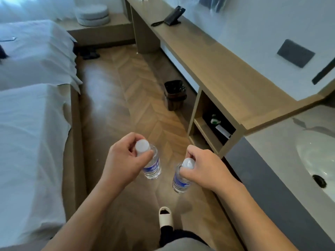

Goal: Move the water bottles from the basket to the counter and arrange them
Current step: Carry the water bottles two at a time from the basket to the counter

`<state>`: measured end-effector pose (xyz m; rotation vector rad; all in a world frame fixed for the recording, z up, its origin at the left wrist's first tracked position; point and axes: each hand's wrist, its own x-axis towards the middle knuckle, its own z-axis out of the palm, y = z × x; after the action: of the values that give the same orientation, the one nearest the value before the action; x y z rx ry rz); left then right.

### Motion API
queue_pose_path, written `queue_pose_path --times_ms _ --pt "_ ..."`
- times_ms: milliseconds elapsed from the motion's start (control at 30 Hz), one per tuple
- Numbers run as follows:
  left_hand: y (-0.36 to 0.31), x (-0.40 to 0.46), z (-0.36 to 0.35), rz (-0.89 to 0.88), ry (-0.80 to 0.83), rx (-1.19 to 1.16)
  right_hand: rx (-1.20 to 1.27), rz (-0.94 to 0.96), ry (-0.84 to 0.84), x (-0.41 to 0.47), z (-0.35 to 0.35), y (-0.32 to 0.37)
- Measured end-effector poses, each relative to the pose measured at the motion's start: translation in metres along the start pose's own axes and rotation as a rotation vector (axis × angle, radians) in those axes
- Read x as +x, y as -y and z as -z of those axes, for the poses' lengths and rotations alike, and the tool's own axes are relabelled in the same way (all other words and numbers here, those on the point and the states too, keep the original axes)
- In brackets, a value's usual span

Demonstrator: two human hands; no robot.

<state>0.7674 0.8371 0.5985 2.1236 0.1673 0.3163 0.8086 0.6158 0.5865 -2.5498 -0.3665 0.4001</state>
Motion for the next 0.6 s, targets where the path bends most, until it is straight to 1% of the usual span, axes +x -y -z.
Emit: queue_pose_path --times_ms 167,333,400,467,600 --pt "0.022 0.124 0.035 0.025 -0.066 -0.004 0.026 0.048 -0.016 0.135 0.024 0.048" --pt "0.068 0.254 0.061 0.059 -0.124 -0.029 0.058 0.064 -0.043 0.269 0.035 0.089" --pt "0.087 0.306 0.069 0.054 -0.113 -0.036 0.040 0.069 -0.037 0.322 0.035 0.106" --pt "0.103 0.363 0.079 0.029 -0.069 -0.045 0.035 0.060 -0.049 0.376 0.040 0.124" --pt "0.123 0.475 0.101 0.002 -0.024 -0.080 0.045 0.025 -0.065 0.477 0.057 0.161"
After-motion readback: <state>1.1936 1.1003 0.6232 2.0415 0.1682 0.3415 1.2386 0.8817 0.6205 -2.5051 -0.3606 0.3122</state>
